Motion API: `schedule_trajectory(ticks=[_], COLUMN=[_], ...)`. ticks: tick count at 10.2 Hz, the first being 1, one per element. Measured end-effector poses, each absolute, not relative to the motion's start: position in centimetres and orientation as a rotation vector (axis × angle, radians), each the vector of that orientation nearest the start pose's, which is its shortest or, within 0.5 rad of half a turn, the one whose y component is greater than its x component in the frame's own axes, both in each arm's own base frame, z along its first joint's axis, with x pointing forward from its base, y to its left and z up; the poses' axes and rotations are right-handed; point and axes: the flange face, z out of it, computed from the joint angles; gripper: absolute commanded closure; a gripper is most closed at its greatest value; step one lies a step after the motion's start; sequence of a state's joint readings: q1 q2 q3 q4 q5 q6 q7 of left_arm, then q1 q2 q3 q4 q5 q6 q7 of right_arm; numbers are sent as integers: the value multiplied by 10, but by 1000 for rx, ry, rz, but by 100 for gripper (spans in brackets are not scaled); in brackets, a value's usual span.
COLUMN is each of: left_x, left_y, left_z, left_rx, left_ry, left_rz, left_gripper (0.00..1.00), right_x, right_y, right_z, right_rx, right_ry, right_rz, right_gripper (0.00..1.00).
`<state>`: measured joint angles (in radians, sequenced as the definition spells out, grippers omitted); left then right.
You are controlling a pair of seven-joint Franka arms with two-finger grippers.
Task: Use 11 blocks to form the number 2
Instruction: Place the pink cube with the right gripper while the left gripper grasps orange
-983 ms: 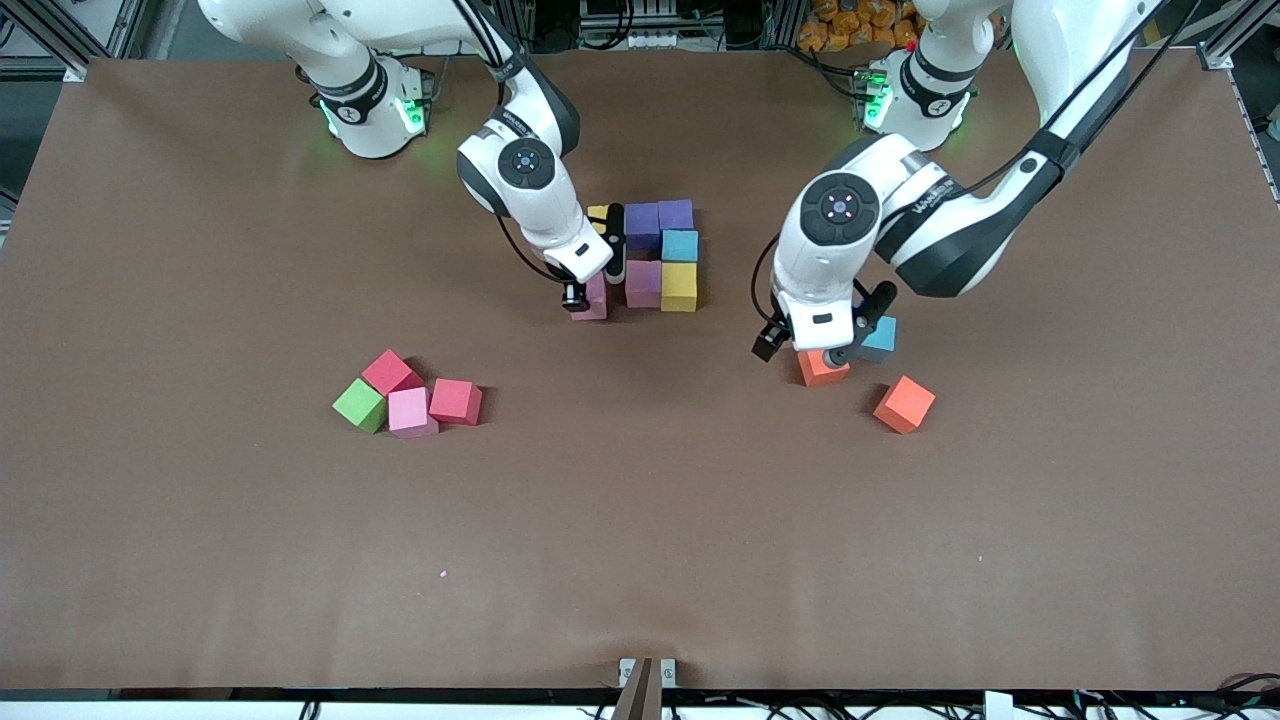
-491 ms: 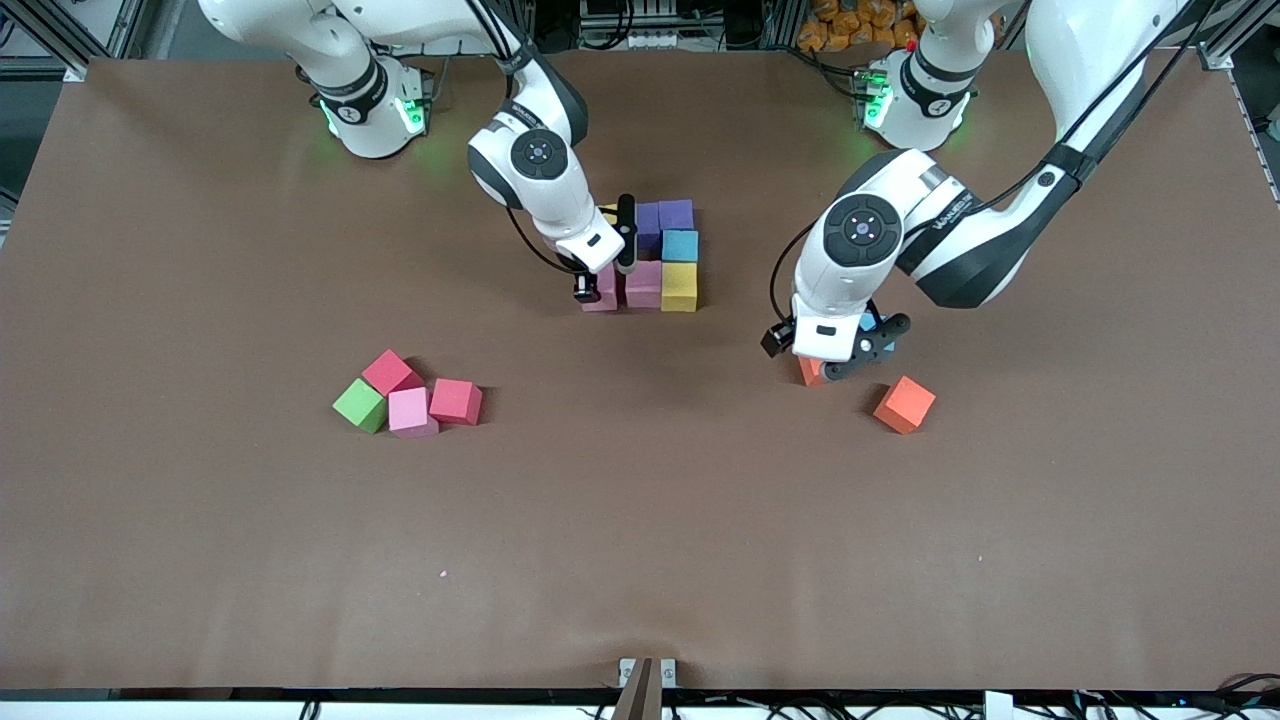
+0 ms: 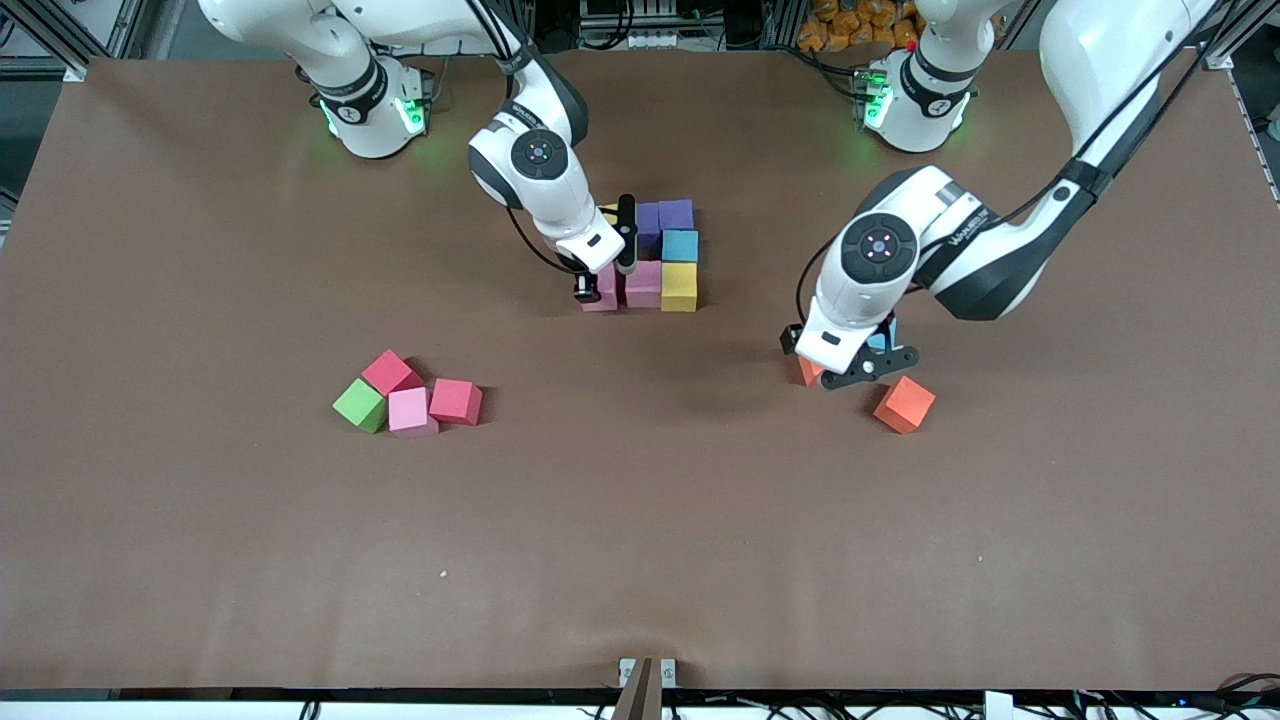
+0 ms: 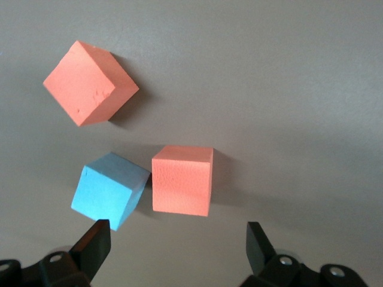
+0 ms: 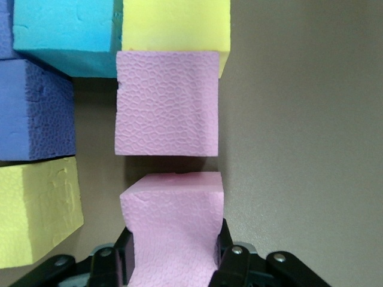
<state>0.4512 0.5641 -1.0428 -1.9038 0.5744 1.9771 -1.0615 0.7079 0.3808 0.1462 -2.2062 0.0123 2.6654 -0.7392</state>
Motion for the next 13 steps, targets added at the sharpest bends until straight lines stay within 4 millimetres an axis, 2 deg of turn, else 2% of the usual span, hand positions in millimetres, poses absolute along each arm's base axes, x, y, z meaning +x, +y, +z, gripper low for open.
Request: schedule_trajectory(ticks=[3,8,13], left_x=[539,543,544], left_y=[-258,-249,-244], left_z=[292,253,241], left_rx=[-3027,-3050,-3066], left_ry=[-201,-133,-177], left_rz=[132,151,160], left_gripper=[0,0,0], right_x=[369,368,368], right_y=[428,434,437], right_z=[215,214,214], right_rx=[-2184,-2195,-2193], right_ry=[-2160,-2145,-2145], right_rz=[-122,-123,-125], right_gripper=[69,69,69])
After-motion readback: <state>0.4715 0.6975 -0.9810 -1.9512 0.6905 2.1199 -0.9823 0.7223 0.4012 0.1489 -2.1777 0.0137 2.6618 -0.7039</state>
